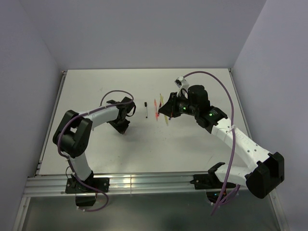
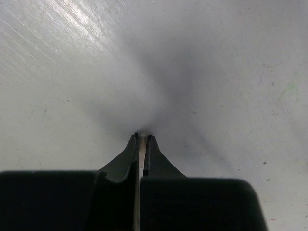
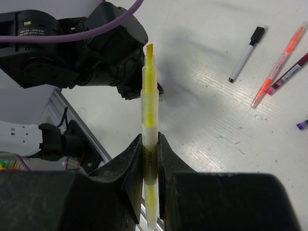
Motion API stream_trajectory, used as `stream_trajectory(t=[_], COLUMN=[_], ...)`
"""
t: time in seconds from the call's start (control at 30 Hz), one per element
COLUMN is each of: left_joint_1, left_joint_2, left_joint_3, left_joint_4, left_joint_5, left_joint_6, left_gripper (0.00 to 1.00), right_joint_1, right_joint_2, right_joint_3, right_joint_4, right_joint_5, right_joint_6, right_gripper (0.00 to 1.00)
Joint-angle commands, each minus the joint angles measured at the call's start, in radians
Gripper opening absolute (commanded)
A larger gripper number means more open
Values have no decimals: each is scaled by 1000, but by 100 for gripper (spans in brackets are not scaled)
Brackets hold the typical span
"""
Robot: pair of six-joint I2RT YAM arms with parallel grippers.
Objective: Insert the pens into the pen caps
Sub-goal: Insert the pen cap onto the pen.
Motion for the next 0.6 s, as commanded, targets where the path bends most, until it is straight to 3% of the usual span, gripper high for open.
stream_trajectory(t=[0.0, 0.4, 0.57], left_joint_1=[-8, 8, 41], left_joint_2=[89, -192, -307], left_joint_3=[-69, 66, 133], left_joint_4=[151, 268, 413], left_joint_5=[56, 103, 191], left_joint_6=[4, 221, 359], left_gripper=[0, 0, 0], right_joint_1=[-4, 13, 17], right_joint_2=[-7, 26, 29], right_joint_3=[13, 8, -7], right_joint_4=[25, 49, 98], right_joint_5=[-11, -68, -123], right_joint_6=[-14, -14, 5], right_gripper=[0, 0, 0])
